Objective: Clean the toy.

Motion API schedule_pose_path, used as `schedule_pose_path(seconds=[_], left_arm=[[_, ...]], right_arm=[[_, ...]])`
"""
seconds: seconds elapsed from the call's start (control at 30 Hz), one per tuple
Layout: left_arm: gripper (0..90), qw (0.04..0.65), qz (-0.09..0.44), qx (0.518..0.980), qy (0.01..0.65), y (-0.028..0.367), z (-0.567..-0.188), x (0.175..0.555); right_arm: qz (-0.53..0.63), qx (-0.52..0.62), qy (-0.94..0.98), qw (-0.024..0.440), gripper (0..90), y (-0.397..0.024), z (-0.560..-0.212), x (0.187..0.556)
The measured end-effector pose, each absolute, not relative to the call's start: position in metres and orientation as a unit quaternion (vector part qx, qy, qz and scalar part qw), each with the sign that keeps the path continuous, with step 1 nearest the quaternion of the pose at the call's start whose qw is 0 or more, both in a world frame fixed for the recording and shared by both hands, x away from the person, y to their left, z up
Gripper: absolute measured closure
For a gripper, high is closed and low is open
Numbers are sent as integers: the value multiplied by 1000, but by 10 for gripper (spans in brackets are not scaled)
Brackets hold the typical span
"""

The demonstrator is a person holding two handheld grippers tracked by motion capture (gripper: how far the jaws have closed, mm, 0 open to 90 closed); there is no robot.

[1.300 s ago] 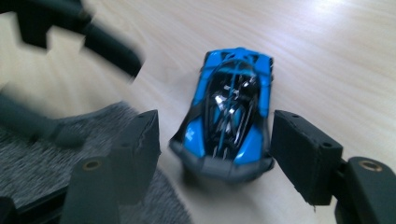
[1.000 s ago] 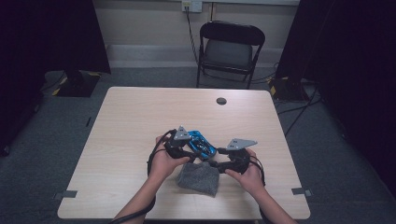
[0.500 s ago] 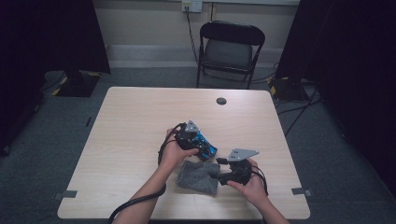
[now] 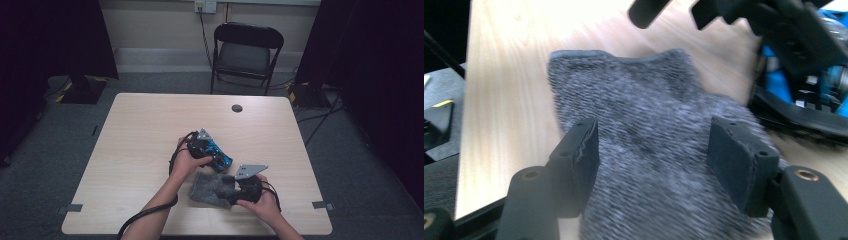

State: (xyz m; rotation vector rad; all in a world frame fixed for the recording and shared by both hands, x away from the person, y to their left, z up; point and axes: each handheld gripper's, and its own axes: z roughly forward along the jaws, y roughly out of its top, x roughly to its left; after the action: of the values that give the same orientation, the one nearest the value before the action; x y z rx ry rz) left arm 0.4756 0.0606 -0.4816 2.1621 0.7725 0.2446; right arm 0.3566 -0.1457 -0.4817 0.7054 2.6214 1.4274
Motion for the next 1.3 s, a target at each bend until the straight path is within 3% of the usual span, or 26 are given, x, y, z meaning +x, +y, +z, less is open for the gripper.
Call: schedule_pose_path(seconds=[0.23,0.53,0.67,0.83,1.0,1.3], left_arm=[[56,420,98,846,313,64,-487,475],[55,418,97,847,313,64,-486,475],[55,419,99,846,313,64,-487,475],[64,418,100,846,316,64,-486,474],[68,415,99,848,315,64,-485,474],[80,413,98,849,315,65,-485,475]], right_arm=[[454,211,865,27,352,-134,-489,354],[432,203,878,36,401,-130,-498,358],[410,200,888,58,488,-126,-497,358],[396,218,890,63,670,-127,-493,363],[378,242,890,82,715,-133,-489,366],[374,276,883,68,751,-159,-487,376]])
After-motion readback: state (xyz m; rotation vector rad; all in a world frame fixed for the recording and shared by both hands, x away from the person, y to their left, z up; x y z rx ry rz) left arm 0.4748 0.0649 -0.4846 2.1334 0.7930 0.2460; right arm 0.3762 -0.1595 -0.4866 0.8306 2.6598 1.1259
